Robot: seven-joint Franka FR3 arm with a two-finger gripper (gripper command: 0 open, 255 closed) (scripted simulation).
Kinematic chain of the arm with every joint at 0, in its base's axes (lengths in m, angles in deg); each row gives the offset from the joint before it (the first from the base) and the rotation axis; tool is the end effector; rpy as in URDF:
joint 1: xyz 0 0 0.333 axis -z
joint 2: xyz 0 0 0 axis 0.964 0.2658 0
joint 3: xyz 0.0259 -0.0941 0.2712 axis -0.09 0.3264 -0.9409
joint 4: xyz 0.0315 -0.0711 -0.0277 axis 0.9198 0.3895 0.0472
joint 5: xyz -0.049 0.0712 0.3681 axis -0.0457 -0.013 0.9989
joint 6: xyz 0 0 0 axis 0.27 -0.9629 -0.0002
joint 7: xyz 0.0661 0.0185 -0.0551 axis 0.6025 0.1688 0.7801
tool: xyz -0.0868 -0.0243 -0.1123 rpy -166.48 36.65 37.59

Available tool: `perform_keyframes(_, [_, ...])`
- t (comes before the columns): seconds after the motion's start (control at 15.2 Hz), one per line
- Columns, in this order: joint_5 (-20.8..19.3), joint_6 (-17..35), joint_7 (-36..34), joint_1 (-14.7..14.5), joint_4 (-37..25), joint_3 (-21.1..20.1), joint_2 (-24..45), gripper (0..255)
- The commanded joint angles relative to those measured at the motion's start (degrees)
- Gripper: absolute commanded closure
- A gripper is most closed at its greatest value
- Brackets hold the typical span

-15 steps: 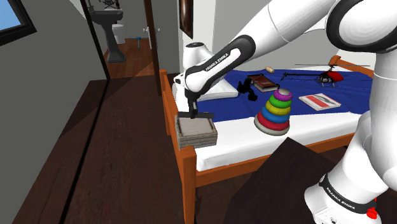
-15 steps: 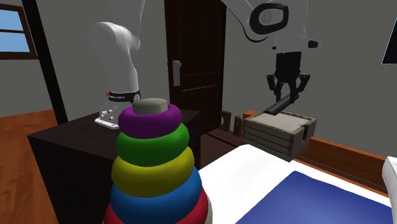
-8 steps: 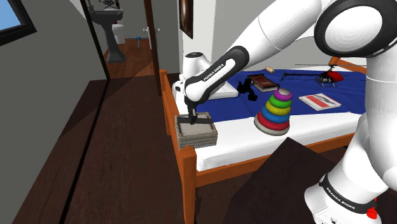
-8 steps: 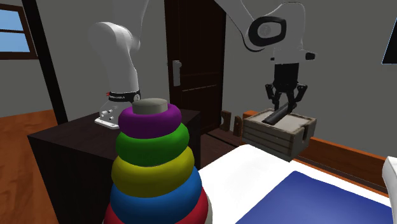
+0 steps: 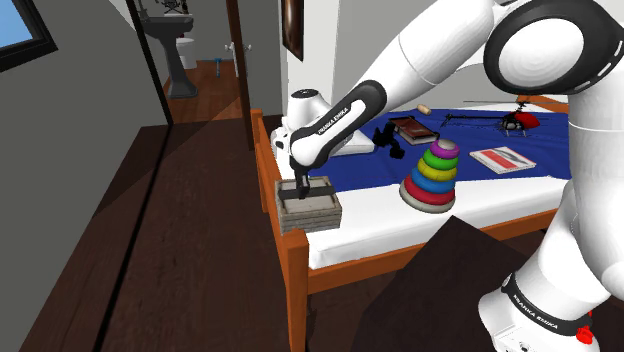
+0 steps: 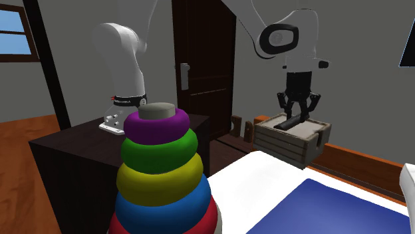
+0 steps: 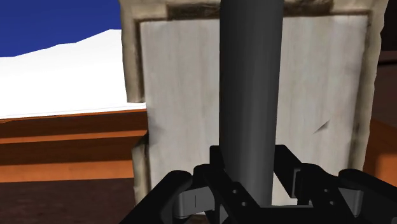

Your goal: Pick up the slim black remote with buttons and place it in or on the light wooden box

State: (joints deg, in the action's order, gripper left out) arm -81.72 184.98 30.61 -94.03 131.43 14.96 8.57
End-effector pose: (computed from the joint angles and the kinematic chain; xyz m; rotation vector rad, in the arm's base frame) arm 0.5937 0.1318 0.1826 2.6547 1.5537 0.0780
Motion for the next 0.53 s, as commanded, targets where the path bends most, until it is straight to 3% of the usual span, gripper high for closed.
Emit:
perform_keyframes(0.0, [0.0,0.0,0.0,0.0,0.0,0.0,0.0,255])
perform_keyframes(0.07, [0.0,0.0,0.0,0.0,0.0,0.0,0.0,255])
perform_keyframes(0.13, [0.0,0.0,0.0,0.0,0.0,0.0,0.0,0])
perform_keyframes(0.46, [0.0,0.0,0.0,0.0,0.0,0.0,0.0,0])
